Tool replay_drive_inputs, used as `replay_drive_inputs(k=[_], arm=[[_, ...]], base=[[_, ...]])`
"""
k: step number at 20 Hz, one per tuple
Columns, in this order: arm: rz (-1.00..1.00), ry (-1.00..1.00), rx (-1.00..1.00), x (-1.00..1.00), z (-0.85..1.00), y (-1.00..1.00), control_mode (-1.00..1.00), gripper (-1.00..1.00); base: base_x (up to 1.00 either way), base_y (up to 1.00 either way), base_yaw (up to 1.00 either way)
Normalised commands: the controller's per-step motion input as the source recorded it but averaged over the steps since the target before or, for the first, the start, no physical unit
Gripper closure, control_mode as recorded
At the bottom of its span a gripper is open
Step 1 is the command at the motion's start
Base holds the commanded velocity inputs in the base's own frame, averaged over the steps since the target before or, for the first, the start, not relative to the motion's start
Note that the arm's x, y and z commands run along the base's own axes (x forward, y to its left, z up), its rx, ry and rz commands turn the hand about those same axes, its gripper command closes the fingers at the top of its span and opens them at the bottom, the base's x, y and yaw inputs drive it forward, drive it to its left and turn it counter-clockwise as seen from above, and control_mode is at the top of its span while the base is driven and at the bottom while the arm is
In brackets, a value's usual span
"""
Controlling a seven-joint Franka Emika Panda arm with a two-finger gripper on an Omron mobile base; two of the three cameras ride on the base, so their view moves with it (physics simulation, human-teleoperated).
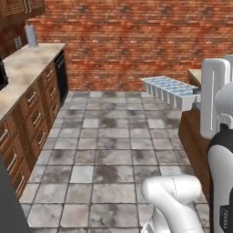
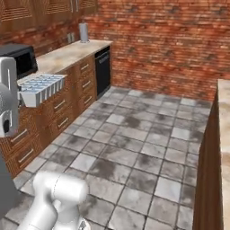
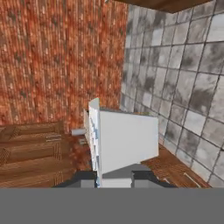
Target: Open the freezer door, pick up the ice cube tray from the freezer, and place it on the dining counter.
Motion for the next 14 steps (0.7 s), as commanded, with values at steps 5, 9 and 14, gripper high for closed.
replay_drive_inputs(k=[5,9,14], arm=[[0.0,0.0,0.0,0.0,0.0,0.0,1.0,1.0],[0.0,0.0,0.0,0.0,0.0,0.0,1.0,1.0],[0.0,0.0,0.0,0.0,0.0,0.0,1.0,1.0]], base=[[0.0,0.08,-0.99],[0.34,0.47,-0.84],[0.8,0.77,-0.68]])
